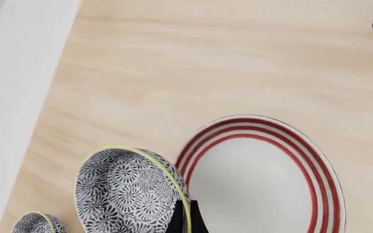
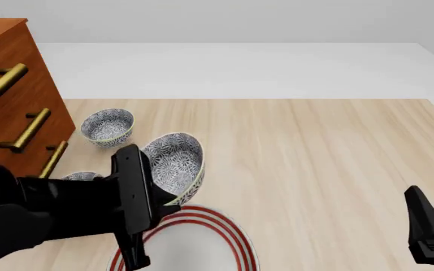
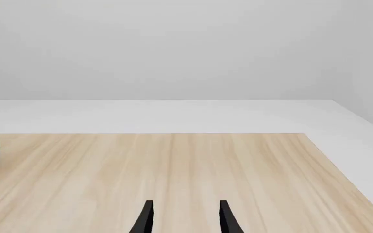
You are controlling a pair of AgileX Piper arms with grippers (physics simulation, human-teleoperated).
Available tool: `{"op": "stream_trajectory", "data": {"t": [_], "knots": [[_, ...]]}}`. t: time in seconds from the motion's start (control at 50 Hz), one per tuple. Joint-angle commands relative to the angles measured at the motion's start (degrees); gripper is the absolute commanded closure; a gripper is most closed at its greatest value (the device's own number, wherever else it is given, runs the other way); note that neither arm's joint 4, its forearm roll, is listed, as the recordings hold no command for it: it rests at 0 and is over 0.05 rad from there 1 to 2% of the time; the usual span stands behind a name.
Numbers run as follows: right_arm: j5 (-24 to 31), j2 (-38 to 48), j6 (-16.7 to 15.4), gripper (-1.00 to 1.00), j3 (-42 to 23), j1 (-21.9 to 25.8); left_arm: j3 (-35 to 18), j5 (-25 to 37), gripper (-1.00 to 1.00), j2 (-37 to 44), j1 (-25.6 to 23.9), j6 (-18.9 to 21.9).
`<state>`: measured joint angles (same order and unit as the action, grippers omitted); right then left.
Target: Pick up the bowl and put it in the middle on the plate.
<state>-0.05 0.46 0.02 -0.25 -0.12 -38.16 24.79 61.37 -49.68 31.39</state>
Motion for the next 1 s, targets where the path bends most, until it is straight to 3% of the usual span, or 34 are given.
{"op": "stream_trajectory", "data": {"t": [0.02,0.54,0.74,1.0], "knots": [[0.0,0.0,0.0,-1.00,0.0,0.0,1.2,1.8,1.00,-2.3,-2.2,0.0],[0.0,0.0,0.0,-1.00,0.0,0.0,6.4,-4.1,1.00,3.8,-9.6,-4.0],[0.0,0.0,0.0,-1.00,0.0,0.0,8.3,-3.4,1.00,3.4,-9.6,-2.6],[0.0,0.0,0.0,-1.00,0.0,0.0,7.7,-2.9,1.00,6.2,-14.3,-6.3]]}}
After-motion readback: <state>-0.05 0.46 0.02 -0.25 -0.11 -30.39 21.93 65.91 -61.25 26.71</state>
